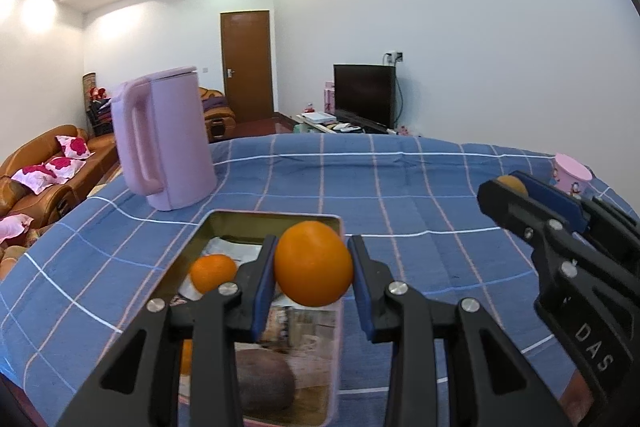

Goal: Organize fruits
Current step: 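Carry the orange and the olive-green fruit over the pink tin with both grippers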

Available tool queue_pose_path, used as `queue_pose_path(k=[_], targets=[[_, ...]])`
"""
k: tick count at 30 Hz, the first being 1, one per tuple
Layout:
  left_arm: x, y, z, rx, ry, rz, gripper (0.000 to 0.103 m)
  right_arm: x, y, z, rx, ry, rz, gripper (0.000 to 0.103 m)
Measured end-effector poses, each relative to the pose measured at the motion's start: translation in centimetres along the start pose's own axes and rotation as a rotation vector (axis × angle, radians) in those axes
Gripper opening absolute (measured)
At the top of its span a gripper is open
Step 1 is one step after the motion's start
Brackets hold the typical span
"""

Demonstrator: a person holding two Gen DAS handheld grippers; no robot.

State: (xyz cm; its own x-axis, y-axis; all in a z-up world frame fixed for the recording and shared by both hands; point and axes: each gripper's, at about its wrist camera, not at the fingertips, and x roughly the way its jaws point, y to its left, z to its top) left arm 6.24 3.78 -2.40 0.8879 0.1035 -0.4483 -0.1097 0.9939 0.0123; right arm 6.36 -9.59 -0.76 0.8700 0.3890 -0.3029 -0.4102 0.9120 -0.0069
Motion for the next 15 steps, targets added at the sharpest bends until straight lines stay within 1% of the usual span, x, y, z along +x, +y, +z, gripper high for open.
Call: queue_pose_path(k=[6, 15], targets=[[-0.2, 1.6, 0.1, -0.009, -0.007, 0.033, 0.037, 0.8, 1.7, 0.4, -0.014, 0.0, 0.033, 0.028], [0.3, 4.5, 0.2, -0.037, 0.012, 0.09, 0.036, 2.1, 4.4, 1.3, -0.044, 0.007, 0.087, 0.028]])
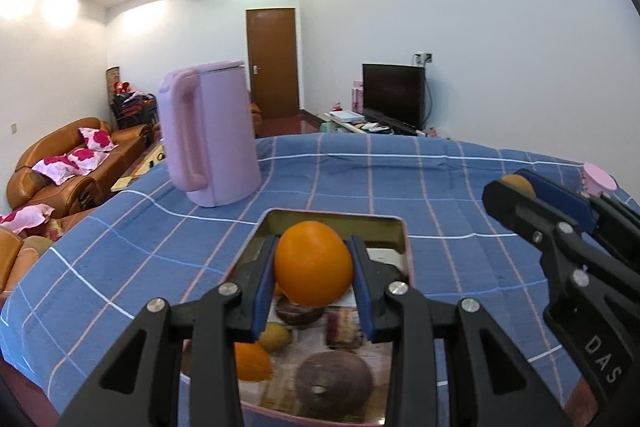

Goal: Organize fruits
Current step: 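Carry the orange and the olive-green fruit over the pink tin with both grippers, then open both grippers to drop the orange and olive-green fruit into the tin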

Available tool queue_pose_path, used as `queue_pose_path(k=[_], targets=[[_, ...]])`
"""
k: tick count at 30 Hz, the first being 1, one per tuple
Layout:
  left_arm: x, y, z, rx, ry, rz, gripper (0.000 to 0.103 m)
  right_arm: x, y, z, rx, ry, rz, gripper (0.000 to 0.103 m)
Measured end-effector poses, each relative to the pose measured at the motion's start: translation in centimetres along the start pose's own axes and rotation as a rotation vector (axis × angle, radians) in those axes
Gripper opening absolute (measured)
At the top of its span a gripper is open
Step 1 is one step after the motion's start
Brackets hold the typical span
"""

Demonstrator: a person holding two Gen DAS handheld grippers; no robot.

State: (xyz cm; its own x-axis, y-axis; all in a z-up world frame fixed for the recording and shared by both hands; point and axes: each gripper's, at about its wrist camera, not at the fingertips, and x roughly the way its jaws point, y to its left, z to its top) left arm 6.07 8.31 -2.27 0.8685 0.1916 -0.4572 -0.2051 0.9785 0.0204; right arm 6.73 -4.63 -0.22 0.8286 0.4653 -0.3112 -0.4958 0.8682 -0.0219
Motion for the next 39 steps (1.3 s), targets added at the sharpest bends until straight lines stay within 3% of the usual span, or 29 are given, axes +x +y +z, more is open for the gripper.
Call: queue_pose_path(k=[14, 22, 31, 36, 39], targets=[[2.3, 4.8, 0.1, -0.044, 0.052, 0.072, 0.036, 3.1, 3.4, -0.1, -0.03, 0.058, 0.068, 0.028], [3.1, 5.4, -0.2, -0.039, 0.076, 0.075, 0.036, 5.0, 4.4, -0.6, -0.027, 0.114, 0.075, 0.028], [5.0, 5.2, -1.1, -0.028, 0.157, 0.053, 0.037, 7.0, 4.5, -1.7, -0.035, 0.207, 0.071, 0.028], [5.4, 4.9, -1.4, -0.014, 0.173, 0.046, 0.041, 7.7, 4.4, -2.4, -0.024, 0.256, 0.077, 0.028], [5.2, 4.8, -1.4, -0.013, 0.169, 0.047, 0.054, 7.9, 4.1, -2.7, -0.013, 0.271, 0.068, 0.031]])
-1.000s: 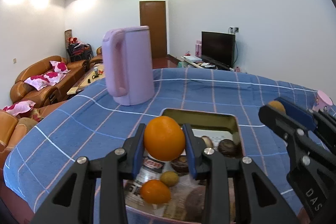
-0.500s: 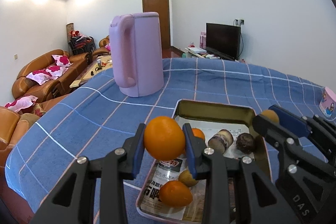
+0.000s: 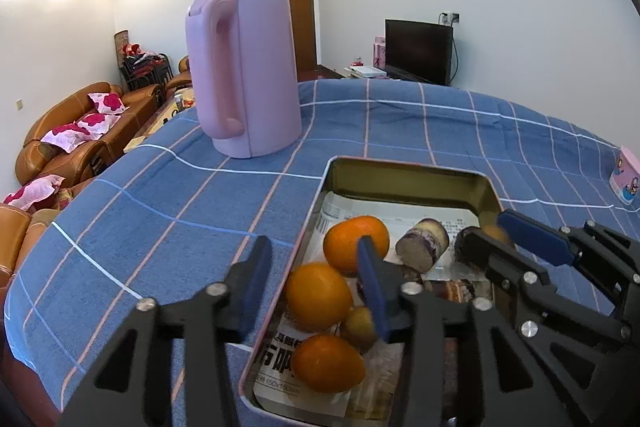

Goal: Organize fruits
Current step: 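Open both grippers to drop the orange and olive-green fruit into the tin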

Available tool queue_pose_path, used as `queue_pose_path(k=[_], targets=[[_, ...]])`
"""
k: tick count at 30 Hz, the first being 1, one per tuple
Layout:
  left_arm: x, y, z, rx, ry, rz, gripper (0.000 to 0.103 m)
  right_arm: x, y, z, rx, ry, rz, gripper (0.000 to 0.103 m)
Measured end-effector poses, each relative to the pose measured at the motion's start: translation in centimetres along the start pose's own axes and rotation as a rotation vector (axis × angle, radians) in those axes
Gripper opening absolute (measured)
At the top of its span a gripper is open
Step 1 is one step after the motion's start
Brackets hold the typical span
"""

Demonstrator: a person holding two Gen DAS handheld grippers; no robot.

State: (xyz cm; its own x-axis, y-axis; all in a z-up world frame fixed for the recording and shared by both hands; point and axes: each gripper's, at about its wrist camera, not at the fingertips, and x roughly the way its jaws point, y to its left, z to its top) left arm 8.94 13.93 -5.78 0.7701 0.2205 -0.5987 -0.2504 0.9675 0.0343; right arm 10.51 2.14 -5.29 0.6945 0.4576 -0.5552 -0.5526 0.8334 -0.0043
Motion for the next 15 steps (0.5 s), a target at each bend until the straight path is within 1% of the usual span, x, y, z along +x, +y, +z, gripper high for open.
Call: queue_pose_path(k=[1, 2, 3, 6, 9, 15], targets=[[-0.2, 0.0, 0.0, -0.002, -0.006, 0.001, 0.055, 0.0, -0.1, 0.0, 0.006, 0.003, 0.003, 0.034], [-0.3, 0.0, 0.1, -0.005, -0.01, 0.005, 0.057, -0.1, -0.2, -0.1, 0.011, 0.002, 0.005, 0.04], [-0.5, 0.1, 0.1, -0.006, -0.013, 0.007, 0.061, -0.2, -0.3, -0.1, 0.017, 0.001, 0.004, 0.042], [-1.1, 0.4, 0.1, -0.015, -0.024, 0.004, 0.069, -0.4, -0.6, -0.2, 0.028, 0.001, 0.004, 0.043], [-1.9, 0.5, 0.3, -0.013, -0.045, 0.004, 0.074, -1.1, -0.8, -0.3, 0.041, -0.008, 0.001, 0.044], [-3.9, 0.6, 0.3, -0.027, -0.082, -0.011, 0.074, -3.6, -1.3, -0.4, 0.053, -0.042, -0.023, 0.046]])
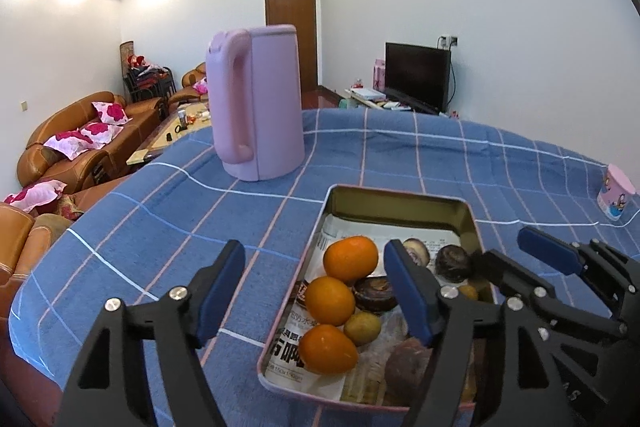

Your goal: Organize fruits

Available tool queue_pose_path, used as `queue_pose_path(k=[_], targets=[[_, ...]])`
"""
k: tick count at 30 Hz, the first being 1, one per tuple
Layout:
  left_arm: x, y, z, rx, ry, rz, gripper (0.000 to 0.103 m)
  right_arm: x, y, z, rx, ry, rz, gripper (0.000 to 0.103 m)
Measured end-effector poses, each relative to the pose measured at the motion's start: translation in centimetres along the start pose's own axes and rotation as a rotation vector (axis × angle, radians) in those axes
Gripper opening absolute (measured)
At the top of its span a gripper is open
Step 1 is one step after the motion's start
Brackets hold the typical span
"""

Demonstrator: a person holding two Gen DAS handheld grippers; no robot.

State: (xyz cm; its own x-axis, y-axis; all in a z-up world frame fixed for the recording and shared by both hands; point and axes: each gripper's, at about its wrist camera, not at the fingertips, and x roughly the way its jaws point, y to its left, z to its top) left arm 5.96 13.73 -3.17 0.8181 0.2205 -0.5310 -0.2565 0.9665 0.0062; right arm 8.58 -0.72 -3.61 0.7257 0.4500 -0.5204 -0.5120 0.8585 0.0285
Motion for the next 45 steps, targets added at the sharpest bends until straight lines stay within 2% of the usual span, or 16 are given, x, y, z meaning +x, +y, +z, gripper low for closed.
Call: queue_pose_path(k=[4, 6, 11, 26, 28, 33, 45], targets=[[-1.4, 0.2, 0.1, -0.013, -0.024, -0.011, 0.076, -2.1, -0.5, 0.0, 0.014, -0.031, -0.019, 0.051], [-2.0, 0.1, 0.3, -0.015, -0.038, -0.015, 0.081, -3.0, -0.8, 0.0, 0.018, -0.046, -0.027, 0.051], [-3.0, -0.2, 0.5, -0.007, -0.056, -0.013, 0.081, -5.0, -1.3, 0.3, 0.026, -0.08, -0.042, 0.052], [-3.7, -0.8, 0.5, 0.001, -0.066, -0.015, 0.082, -7.5, -1.8, 0.2, 0.042, -0.12, -0.064, 0.053], [-3.7, -0.8, 0.5, 0.001, -0.066, -0.016, 0.084, -7.7, -1.8, 0.1, 0.042, -0.123, -0.064, 0.054], [-4.0, -1.0, 0.6, -0.002, -0.077, -0.011, 0.099, -7.9, -2.0, 0.0, 0.045, -0.127, -0.071, 0.054], [-5.8, -1.8, 0.8, 0.006, -0.127, -0.053, 0.103, -9.1, -2.7, 0.0, 0.049, -0.158, -0.099, 0.055]])
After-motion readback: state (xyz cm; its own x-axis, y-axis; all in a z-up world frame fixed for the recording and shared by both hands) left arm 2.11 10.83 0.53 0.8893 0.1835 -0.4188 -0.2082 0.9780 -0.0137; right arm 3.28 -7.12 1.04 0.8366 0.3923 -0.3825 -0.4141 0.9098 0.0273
